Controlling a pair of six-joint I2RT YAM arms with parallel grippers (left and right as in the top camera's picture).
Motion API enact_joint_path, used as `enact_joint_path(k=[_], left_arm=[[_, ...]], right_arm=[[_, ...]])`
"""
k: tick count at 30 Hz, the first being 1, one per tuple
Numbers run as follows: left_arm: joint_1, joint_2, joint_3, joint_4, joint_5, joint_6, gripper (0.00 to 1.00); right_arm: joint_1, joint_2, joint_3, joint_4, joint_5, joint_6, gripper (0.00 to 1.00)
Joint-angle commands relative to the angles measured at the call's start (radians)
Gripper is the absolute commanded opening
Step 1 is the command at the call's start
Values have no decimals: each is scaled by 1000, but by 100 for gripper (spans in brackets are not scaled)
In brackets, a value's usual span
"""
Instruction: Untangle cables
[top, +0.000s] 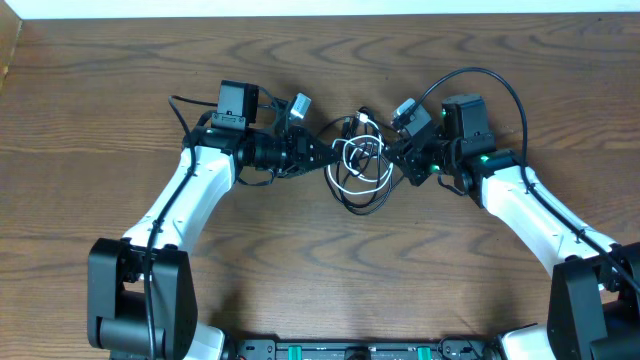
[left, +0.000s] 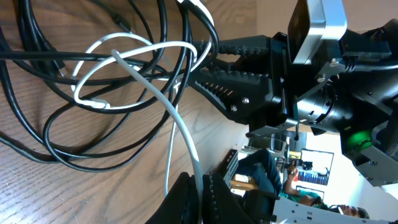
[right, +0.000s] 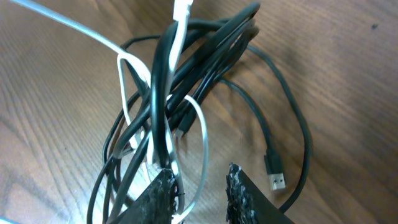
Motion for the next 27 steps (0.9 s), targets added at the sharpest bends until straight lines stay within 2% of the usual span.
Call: enact_joint_path(k=[1,7,14,16,17,21,27], left_arm=[[0,0,-2,5,10,21,8],[0,0,-2,8,10,20,8],[0,0,-2,8,10,21,8],[0,0,-2,8,10,20,8],[0,0,-2,8,10,21,8],[0,0,-2,8,9,21,8],[10,0,-2,8,10,13,8]], right_arm=[[7,23,-6,20,1,15,25],[11,92,-6,153,-9,183,24],[48,102,-6,278,-12,220,24],[40,97,-5,298,-27,278,17],[34,94,-5,299,-37,297,1],[9,75,-5,291,-38,301,1],[-54,-140,-5,260,-37,335,1]])
